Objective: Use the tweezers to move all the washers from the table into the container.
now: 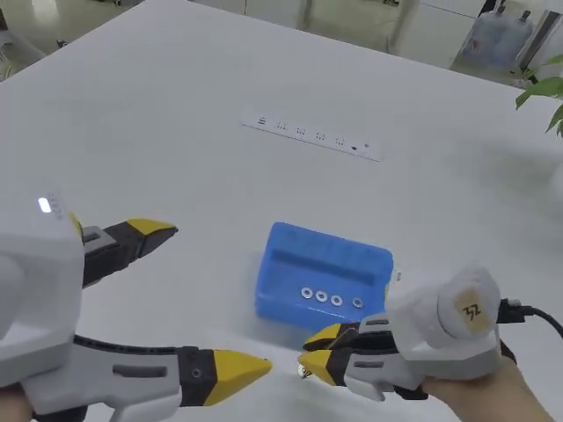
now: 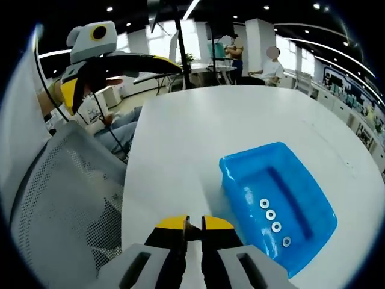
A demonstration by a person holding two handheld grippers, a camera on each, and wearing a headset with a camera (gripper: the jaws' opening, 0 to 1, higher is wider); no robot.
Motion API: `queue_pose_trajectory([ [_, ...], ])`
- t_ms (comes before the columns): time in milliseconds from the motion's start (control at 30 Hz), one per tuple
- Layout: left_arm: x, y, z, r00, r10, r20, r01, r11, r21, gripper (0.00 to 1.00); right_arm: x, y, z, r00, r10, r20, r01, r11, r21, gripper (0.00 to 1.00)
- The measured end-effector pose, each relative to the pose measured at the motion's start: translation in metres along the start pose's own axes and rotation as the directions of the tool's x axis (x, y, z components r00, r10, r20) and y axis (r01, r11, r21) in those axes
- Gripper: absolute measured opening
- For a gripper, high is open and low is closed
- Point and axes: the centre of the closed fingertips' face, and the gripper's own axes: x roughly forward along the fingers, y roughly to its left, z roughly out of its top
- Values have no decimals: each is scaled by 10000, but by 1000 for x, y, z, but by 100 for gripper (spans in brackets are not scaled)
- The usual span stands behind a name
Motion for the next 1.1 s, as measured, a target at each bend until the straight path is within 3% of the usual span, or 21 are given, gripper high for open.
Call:
queue_pose_trajectory([
  [167, 1, -2, 1, 10000, -62, 21, 62, 10000, 43, 91, 2, 1, 1, 9999, -99, 105, 99, 9999, -52, 4],
  [267, 0, -2, 2, 10000, -53, 48, 53, 10000, 43, 91, 1, -3, 3, 9984, -256, 500, 222, 9975, 668, 4],
  [367, -1, -2, 1, 10000, -13, 39, 13, 10000, 71, 91, -1, -11, 3, 9935, -637, 946, 460, 9828, 1787, 3],
  [533, -7, 2, -1, 9999, 146, 63, -146, 9999, -12, 91, -16, -16, 30, 9701, -988, 2216, 427, 9686, 2451, 3],
  [867, -8, 2, -2, 9998, 186, 51, -186, 9998, -11, 91, -38, -36, 68, 9485, -1407, 2837, 802, 9734, 2145, 3],
  [1100, -6, 2, -1, 9999, 161, 61, -161, 9999, 24, 91, -33, -63, 81, 9407, -1701, 2934, 1088, 9707, 2141, 3],
])
